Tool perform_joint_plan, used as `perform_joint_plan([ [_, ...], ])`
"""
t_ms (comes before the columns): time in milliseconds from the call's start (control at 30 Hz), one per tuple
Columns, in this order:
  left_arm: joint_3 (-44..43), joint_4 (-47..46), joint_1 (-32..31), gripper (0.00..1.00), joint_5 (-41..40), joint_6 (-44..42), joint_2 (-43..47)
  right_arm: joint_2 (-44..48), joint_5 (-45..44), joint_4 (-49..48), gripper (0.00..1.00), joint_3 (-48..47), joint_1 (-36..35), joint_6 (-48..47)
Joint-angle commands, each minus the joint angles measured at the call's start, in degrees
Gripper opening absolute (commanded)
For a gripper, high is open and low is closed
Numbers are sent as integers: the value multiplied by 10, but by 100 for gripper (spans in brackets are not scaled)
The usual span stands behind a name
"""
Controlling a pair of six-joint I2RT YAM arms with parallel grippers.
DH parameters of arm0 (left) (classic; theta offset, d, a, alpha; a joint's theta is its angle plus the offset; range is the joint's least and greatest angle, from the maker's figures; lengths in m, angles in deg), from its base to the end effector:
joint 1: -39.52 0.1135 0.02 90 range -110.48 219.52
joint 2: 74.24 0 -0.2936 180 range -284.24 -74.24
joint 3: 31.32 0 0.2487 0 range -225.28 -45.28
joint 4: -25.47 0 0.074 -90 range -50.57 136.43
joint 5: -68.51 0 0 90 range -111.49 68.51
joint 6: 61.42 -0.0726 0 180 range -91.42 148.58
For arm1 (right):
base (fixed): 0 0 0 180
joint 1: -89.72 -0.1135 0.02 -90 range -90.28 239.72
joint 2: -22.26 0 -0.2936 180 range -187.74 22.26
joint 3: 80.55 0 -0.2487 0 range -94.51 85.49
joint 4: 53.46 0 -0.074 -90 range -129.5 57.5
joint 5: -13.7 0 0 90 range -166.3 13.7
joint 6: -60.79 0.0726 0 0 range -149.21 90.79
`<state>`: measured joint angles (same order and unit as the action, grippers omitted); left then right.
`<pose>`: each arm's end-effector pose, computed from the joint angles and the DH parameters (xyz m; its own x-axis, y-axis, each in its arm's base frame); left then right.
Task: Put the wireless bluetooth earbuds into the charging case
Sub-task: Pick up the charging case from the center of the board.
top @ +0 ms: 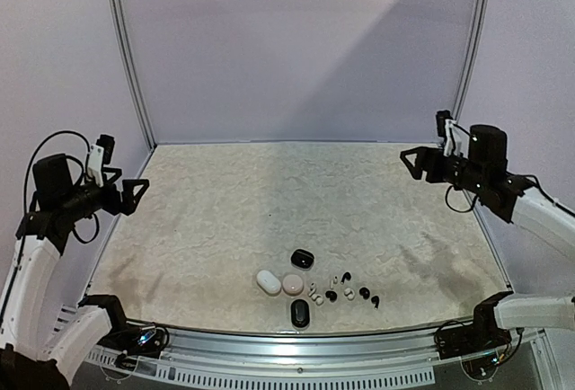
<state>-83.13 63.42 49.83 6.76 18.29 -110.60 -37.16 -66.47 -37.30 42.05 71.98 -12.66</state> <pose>0.1544 -0.0068 0.3010 -0.3218 0.1014 -0.9414 0.3354 0.9420 -0.0132 0.2414 0.0902 0.3121 -0.4144 0.1621 -0.8955 -0.3512 0.8793 0.3217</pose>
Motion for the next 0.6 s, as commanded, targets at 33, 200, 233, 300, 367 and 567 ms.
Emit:
perform_joint_plan([
  [33, -46, 13, -40, 99, 87, 143, -114, -152, -9, 186, 84, -145, -123, -33],
  [200, -58, 39, -107, 97, 33, 146, -158, -281, -64, 274, 82, -236, -257, -101],
  [233, -53, 34, -120, 95, 35, 154, -164, -296, -59, 278, 81, -245, -272, -105],
  [300, -38, 14, -142, 92, 37, 170, -173, -333, -47, 284, 80, -261, -303, -114],
  [367, -19, -17, -160, 91, 37, 186, -179, -361, -36, 289, 80, -274, -330, -128],
  [567, 31, -106, -219, 91, 44, 222, -195, -469, -5, 296, 83, -323, -368, -159],
])
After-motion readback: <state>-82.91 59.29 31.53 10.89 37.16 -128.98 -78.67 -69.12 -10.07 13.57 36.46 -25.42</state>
